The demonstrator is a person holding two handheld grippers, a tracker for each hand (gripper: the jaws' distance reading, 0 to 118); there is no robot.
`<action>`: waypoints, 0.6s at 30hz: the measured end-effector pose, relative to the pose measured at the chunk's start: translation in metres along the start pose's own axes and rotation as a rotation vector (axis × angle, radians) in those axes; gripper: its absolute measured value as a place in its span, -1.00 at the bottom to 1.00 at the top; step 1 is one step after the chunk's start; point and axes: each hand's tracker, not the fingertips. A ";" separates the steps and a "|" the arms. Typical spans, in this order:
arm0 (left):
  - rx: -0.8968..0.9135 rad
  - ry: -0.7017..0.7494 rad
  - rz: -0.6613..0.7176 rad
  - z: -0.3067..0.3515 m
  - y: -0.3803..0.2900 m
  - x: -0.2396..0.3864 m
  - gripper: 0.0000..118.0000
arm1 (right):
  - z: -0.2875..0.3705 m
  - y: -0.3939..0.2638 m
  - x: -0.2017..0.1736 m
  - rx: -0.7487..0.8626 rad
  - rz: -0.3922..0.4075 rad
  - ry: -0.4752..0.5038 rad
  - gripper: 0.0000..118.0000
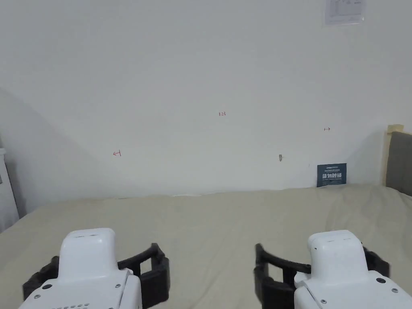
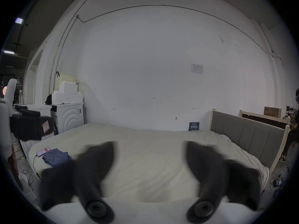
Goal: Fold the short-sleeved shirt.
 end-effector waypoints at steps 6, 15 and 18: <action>0.002 0.012 -0.006 0.001 -0.003 -0.003 0.86 | 0.003 0.005 0.005 0.021 -0.047 -0.007 1.00; 0.007 -0.008 -0.003 0.004 -0.005 0.001 0.86 | 0.005 0.011 0.009 -0.016 -0.109 0.089 1.00; 0.002 -0.014 0.001 0.004 -0.005 0.002 0.86 | 0.007 0.007 0.005 -0.013 -0.121 0.065 1.00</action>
